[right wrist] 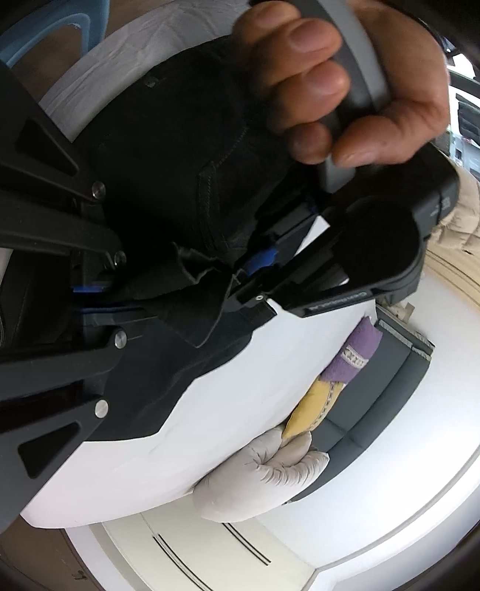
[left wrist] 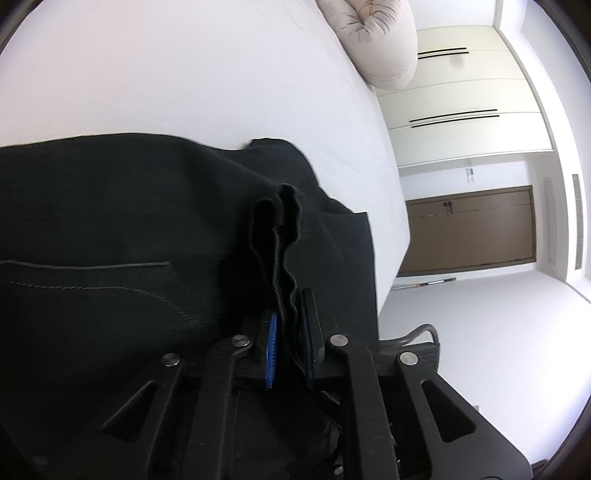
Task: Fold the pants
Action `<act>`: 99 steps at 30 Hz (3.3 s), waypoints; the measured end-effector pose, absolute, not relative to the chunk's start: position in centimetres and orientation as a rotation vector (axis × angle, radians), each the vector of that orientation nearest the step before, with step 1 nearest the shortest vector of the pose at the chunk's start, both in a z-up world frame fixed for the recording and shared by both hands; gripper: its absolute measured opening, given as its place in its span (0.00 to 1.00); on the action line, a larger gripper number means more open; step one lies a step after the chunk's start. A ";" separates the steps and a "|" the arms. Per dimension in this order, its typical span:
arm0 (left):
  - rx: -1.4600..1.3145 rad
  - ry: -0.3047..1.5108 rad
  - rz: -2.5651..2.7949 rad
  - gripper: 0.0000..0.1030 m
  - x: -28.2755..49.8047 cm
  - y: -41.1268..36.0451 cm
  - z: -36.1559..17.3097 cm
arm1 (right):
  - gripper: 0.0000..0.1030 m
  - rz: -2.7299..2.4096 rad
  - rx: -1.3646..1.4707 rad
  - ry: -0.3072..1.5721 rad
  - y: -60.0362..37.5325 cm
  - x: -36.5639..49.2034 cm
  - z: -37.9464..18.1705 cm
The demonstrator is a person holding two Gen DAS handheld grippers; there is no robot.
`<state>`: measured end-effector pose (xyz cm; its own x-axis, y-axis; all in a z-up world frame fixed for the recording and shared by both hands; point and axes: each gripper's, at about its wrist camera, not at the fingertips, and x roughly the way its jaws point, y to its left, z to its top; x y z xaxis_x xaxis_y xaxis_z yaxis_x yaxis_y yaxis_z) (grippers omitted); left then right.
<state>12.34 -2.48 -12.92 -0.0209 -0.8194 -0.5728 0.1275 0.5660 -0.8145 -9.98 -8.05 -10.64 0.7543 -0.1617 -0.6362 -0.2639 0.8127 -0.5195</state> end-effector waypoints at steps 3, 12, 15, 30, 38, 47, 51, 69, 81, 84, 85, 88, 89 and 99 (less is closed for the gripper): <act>-0.622 1.393 -0.827 0.10 12.0 -2.5 -13.3 | 0.06 0.073 -0.679 0.737 -7.4 -9.7 -11.1; -0.462 1.289 -0.766 0.10 11.3 -3.8 -10.8 | 0.14 0.084 -0.900 0.752 -5.9 -11.1 -14.2; -0.384 1.295 -0.790 0.10 10.7 -5.8 -10.5 | 0.31 0.120 -0.913 0.738 -5.7 -12.8 -13.2; -0.140 1.109 -0.737 0.11 7.9 -8.0 -6.6 | 0.34 0.228 0.251 0.875 -25.9 -9.2 -4.6; 0.019 1.173 -0.849 0.11 3.0 -12.4 -10.9 | 0.18 0.272 0.822 1.013 -34.5 -7.3 -13.3; 0.033 1.138 -0.853 0.11 2.1 -11.9 -11.2 | 0.17 0.412 0.811 0.981 -35.6 -8.8 -12.0; 0.040 1.131 -0.854 0.10 1.4 -11.6 -11.4 | 0.17 0.480 0.803 0.967 -36.6 -3.7 -10.5; 0.028 1.119 -0.882 0.10 1.1 -9.5 -12.1 | 0.04 0.583 0.888 1.138 -38.9 -2.2 -16.3; 0.006 1.080 -0.883 0.10 0.3 -8.2 -11.8 | 0.13 0.530 1.001 1.087 -38.2 -11.4 -17.4; -0.006 1.082 -0.869 0.10 0.2 -7.9 -11.7 | 0.00 0.477 1.029 1.081 -38.6 -11.9 -18.0; -0.007 1.083 -0.865 0.10 0.1 -7.8 -11.6 | 0.00 0.462 1.025 1.083 -38.6 -12.0 -17.8; -0.015 1.088 -0.849 0.10 -0.2 -7.5 -11.2 | 0.34 0.417 0.950 1.063 -37.8 -12.0 -15.4; -0.016 1.090 -0.845 0.10 -0.2 -7.4 -11.1 | 0.53 0.419 0.951 1.040 -37.4 -11.9 -14.6; -0.048 1.019 -0.651 0.22 -1.5 -1.7 -6.4 | 0.59 0.568 0.865 0.968 -30.2 -5.6 -9.2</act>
<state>-1.48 -1.68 -6.35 0.3540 -0.5250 -0.7740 0.4814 0.8118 -0.3304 -5.56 -30.15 -9.23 0.4692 0.7488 -0.4681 -0.0431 0.5488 0.8348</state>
